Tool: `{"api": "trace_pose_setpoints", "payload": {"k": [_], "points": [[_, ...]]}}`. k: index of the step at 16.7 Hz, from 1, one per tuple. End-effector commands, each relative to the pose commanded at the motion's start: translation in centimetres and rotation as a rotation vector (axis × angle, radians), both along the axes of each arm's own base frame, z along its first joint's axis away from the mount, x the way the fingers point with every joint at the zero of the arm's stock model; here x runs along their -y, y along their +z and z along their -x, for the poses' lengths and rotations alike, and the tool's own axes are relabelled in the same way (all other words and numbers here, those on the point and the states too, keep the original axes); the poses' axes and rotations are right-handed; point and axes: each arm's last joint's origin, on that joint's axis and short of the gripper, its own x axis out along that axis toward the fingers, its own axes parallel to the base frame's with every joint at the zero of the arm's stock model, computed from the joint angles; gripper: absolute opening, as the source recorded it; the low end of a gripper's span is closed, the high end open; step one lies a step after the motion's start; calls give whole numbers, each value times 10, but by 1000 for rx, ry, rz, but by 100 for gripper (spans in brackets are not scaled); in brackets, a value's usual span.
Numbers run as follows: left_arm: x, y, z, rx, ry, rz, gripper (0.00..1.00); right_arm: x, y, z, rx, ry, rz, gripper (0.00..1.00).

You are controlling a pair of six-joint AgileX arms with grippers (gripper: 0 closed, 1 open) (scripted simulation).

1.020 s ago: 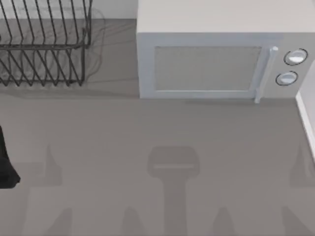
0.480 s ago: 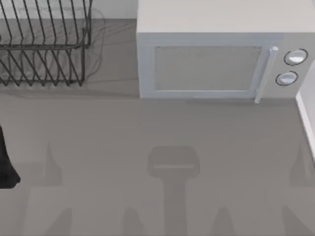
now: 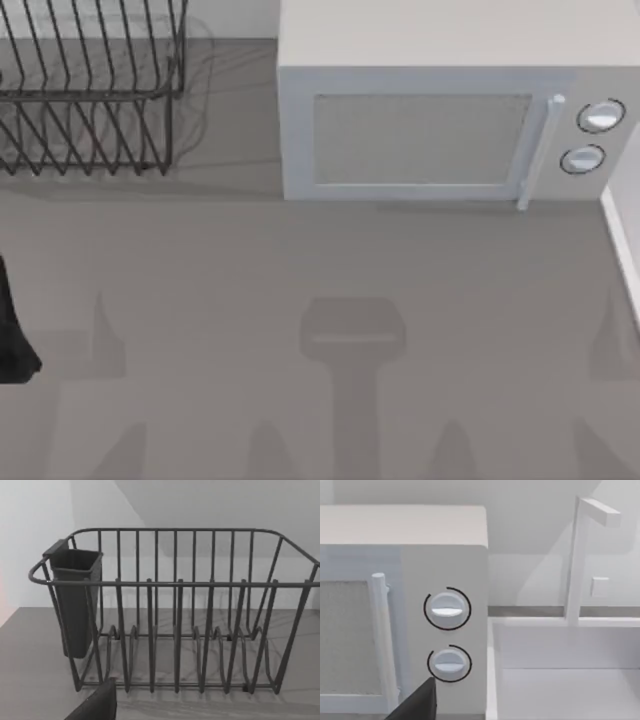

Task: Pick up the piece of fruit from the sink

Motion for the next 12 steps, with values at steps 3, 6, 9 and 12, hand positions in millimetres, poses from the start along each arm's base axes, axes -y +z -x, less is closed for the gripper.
{"api": "trace_pose_setpoints", "payload": {"k": [3,6,9,12], "points": [[0,0,0,0,0,0,100,2,17,-2,-67,-18,17,100],[0,0,0,0,0,0,100,6,44,-11,-209,-46,44,100],[0,0,0,0,0,0,100,13,72,-37,-416,-73,69,100],[0,0,0,0,0,0,100,25,90,-80,-666,-90,83,100]]}}
